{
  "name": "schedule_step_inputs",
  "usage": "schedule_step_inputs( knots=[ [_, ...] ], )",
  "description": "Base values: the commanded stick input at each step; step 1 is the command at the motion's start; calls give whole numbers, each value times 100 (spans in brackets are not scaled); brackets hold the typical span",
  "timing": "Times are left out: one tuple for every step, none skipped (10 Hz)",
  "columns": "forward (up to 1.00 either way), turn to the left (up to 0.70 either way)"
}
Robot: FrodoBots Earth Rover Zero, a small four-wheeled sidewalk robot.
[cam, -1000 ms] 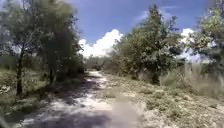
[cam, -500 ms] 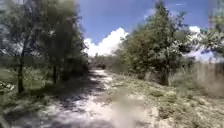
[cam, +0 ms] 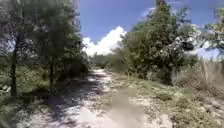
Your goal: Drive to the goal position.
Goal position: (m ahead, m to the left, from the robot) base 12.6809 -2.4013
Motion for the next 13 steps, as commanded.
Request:
schedule_step_inputs(
  knots=[
    [50, 0],
    [50, 0],
    [50, 0],
    [50, 0],
    [50, 0],
    [50, 0],
    [50, 0],
    [50, 0],
    [50, 0],
    [50, 0],
    [50, 0],
    [50, 0],
    [50, 0]
  ],
)
